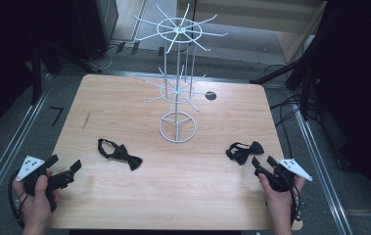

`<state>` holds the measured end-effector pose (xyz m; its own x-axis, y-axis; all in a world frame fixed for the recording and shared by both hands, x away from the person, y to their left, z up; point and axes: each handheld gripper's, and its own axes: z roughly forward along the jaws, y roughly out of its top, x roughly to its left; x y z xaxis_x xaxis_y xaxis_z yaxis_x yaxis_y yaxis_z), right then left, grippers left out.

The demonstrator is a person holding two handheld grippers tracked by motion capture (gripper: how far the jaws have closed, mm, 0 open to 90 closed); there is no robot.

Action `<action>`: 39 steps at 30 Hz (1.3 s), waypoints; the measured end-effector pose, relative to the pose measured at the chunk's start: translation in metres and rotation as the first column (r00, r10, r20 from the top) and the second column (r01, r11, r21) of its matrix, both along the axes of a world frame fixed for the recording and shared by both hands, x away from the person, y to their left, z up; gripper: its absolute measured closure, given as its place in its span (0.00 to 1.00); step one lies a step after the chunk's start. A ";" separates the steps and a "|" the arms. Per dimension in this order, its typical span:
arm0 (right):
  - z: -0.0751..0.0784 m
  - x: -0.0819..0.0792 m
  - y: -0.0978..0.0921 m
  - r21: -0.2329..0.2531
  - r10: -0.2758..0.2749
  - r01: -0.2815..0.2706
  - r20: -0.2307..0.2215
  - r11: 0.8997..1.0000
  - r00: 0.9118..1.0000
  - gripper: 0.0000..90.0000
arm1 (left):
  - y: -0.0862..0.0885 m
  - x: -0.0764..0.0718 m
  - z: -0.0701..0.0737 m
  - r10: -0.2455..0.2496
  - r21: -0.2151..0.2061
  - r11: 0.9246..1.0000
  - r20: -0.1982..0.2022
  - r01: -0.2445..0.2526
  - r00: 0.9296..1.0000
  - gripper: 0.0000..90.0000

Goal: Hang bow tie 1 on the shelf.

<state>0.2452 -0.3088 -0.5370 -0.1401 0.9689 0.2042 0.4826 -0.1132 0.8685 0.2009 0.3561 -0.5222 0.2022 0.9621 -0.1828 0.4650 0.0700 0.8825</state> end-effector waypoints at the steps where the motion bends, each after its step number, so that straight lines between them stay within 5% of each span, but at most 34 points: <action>1: -0.001 0.003 0.003 -0.004 0.006 -0.006 -0.003 1.000 1.000 0.40 | 0.000 0.000 0.000 0.000 0.001 1.000 0.000 0.000 1.000 0.08; 18: -0.007 0.042 0.016 -0.033 0.040 -0.039 0.035 0.999 0.999 0.41 | 0.001 0.000 0.000 -0.006 -0.007 1.000 0.000 0.006 1.000 0.09; 26: -0.009 0.057 0.024 -0.063 0.114 -0.114 0.008 0.992 0.993 0.40 | 0.001 0.000 0.000 -0.008 -0.006 1.000 -0.002 0.008 1.000 0.09; 29: -0.010 0.062 0.028 -0.075 0.137 -0.139 -0.035 0.987 0.990 0.41 | 0.001 0.000 0.000 -0.006 -0.008 1.000 -0.004 0.006 1.000 0.09; 35: -0.012 0.065 0.032 -0.167 0.148 -0.168 -0.122 0.972 0.981 0.65 | 0.001 0.000 0.000 -0.007 -0.010 1.000 -0.005 0.007 1.000 0.09; 39: -0.009 0.063 0.033 -0.161 0.156 -0.180 -0.148 0.971 0.977 0.85 | 0.001 0.001 0.000 -0.004 -0.009 1.000 -0.006 0.004 1.000 0.08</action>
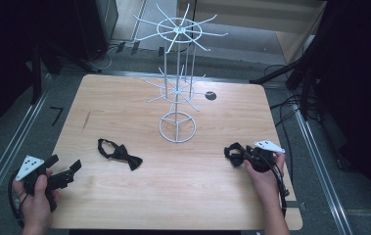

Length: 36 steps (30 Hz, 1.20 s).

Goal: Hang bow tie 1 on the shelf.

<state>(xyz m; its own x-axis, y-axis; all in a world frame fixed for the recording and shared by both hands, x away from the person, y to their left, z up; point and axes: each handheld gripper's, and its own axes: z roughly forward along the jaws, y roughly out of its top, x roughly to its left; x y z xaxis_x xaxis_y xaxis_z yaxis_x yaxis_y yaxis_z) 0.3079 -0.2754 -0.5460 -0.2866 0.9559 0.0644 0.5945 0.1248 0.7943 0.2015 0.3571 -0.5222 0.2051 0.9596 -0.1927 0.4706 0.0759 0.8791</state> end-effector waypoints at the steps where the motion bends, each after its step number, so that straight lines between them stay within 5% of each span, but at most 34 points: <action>1: 0.001 -0.001 -0.001 0.003 0.003 -0.003 -0.005 1.000 1.000 0.90 | 0.000 0.000 0.000 -0.001 -0.001 1.000 -0.001 0.001 1.000 0.08; 3: 0.004 -0.002 -0.003 0.034 0.006 -0.006 -0.005 0.999 1.000 0.98 | 0.000 0.000 0.000 -0.001 -0.002 1.000 -0.002 0.001 1.000 0.09; 8: 0.011 -0.007 -0.008 0.097 -0.009 0.005 0.037 0.995 0.999 0.99 | 0.000 0.000 0.000 -0.002 -0.005 1.000 -0.005 0.002 1.000 0.08; 12: 0.022 -0.014 -0.006 0.131 -0.017 0.003 0.109 0.991 0.994 0.99 | 0.001 0.000 0.000 -0.006 -0.005 1.000 -0.006 0.006 1.000 0.09; 36: 0.047 -0.027 0.013 0.135 0.026 -0.060 0.239 0.989 0.971 0.99 | 0.001 0.001 0.000 -0.008 -0.004 1.000 -0.006 0.008 1.000 0.09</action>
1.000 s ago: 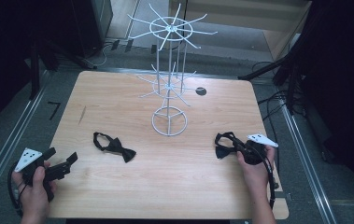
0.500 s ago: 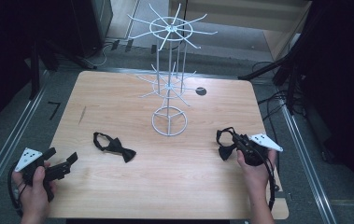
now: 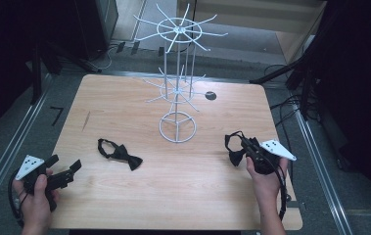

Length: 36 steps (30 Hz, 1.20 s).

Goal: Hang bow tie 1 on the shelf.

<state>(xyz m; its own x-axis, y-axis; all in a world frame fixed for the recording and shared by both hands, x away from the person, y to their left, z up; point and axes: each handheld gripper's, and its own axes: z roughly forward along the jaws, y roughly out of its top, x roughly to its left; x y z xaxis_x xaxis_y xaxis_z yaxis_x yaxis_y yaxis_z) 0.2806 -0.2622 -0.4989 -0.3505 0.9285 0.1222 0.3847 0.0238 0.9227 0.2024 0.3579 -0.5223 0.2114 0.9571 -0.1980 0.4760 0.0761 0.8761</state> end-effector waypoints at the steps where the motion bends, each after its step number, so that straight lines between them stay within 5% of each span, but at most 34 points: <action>1: 0.001 0.000 0.001 -0.003 0.002 -0.002 0.004 1.000 1.000 0.99 | 0.000 0.000 0.000 0.000 0.000 1.000 0.000 0.000 1.000 0.09; 21: 0.021 -0.008 0.027 0.020 0.061 -0.063 0.072 0.998 0.996 0.99 | 0.000 0.000 0.000 -0.001 0.000 1.000 0.002 0.001 1.000 0.09; 36: 0.043 -0.013 0.049 0.082 0.108 -0.119 0.125 0.989 0.986 0.99 | 0.000 0.001 0.000 -0.003 0.001 1.000 -0.001 0.003 1.000 0.09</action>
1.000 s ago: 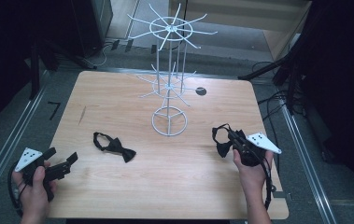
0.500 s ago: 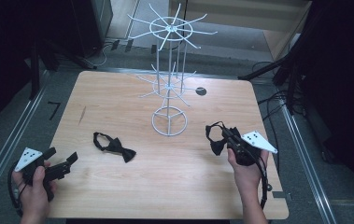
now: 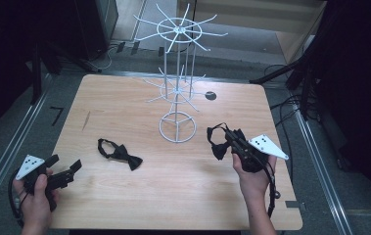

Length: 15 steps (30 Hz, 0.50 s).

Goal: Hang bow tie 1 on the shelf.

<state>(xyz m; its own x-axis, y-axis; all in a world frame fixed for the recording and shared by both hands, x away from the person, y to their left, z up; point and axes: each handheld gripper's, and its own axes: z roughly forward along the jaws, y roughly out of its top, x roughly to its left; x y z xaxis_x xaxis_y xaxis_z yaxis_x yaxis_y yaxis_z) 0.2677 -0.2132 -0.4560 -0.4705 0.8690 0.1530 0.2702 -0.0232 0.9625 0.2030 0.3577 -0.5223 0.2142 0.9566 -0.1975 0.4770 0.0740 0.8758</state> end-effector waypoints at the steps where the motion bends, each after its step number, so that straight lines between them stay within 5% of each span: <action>1: 0.001 0.001 0.002 -0.001 0.003 -0.003 0.002 1.000 1.000 0.99 | 0.000 0.000 0.000 0.000 -0.001 1.000 0.001 0.000 1.000 0.09; 15: 0.011 0.001 0.018 -0.004 0.040 -0.040 0.022 0.999 0.999 0.99 | 0.000 0.000 0.000 0.002 -0.001 1.000 0.002 -0.002 1.000 0.09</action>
